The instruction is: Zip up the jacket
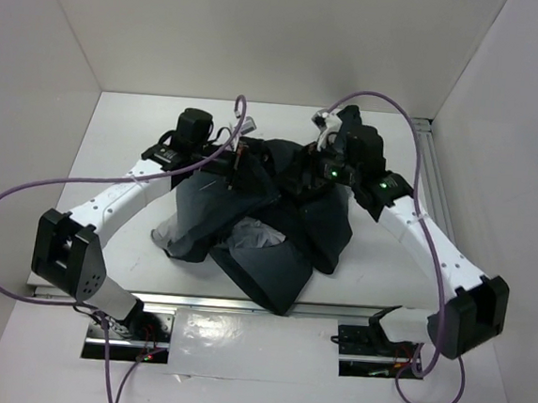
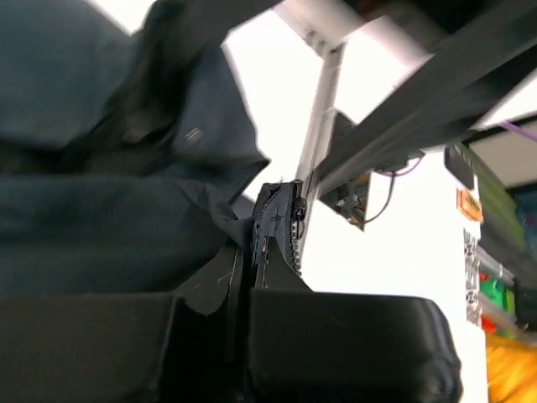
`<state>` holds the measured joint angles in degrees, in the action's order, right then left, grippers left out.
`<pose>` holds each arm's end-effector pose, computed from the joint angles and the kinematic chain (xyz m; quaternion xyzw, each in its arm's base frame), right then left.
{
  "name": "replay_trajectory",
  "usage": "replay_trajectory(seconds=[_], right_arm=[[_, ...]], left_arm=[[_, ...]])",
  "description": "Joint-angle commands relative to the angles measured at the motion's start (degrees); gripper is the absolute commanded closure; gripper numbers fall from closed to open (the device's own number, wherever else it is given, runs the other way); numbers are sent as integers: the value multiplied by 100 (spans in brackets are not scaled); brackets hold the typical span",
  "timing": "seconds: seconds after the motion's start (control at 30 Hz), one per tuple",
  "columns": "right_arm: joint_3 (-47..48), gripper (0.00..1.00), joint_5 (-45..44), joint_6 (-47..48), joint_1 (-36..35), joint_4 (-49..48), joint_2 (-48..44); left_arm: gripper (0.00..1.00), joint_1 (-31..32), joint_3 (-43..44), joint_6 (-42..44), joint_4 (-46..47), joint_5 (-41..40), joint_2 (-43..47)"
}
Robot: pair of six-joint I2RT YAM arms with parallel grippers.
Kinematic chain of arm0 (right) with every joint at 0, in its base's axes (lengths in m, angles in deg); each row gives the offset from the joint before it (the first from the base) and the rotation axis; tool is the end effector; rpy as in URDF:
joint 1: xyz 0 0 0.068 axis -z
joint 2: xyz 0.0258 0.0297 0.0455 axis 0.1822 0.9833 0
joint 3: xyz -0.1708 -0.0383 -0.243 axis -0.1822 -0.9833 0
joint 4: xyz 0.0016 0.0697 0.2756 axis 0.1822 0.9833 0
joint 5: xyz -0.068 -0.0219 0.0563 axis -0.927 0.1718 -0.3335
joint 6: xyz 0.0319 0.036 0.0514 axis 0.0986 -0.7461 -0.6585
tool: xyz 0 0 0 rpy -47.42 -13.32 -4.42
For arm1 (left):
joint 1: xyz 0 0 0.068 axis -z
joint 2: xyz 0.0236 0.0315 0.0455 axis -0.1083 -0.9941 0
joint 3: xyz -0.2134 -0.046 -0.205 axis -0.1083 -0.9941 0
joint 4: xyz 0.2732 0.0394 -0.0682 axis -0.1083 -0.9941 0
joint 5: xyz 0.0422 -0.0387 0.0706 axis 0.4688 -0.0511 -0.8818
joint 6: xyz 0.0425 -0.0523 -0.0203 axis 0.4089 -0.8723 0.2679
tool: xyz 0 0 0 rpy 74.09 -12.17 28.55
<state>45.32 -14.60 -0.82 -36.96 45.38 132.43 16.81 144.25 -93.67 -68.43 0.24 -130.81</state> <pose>0.2888 0.1770 0.3730 -0.2662 0.7723 0.3760 0.4374 0.3229 -0.1890 0.3520 0.2978 0.7341 -0.5261 0.3094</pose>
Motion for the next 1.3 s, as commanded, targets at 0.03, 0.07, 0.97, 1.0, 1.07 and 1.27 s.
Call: replay_trajectory(seconds=[0.03,0.07,0.97,1.0,1.07,1.27], right_arm=[[-259,4,-1758,-361,298,156,-1036],[-320,23,-2086,-432,299,270,-1125],[-1183,55,-4919,-1302,-975,807,791],[-1182,61,-5085,-1302,-975,807,869],[-1121,81,-5200,-1302,-975,807,870],[-1016,100,-5008,-1242,-975,938,476]], left_arm=[[100,-500,-507,-437,163,-348,190],[100,-640,-577,-655,163,-672,260],[100,-334,-982,-2019,647,-3021,771],[100,-273,-982,-2019,647,-3021,771],[100,-272,-982,-2019,647,-3074,771],[100,-272,-982,-2019,594,-3180,823]])
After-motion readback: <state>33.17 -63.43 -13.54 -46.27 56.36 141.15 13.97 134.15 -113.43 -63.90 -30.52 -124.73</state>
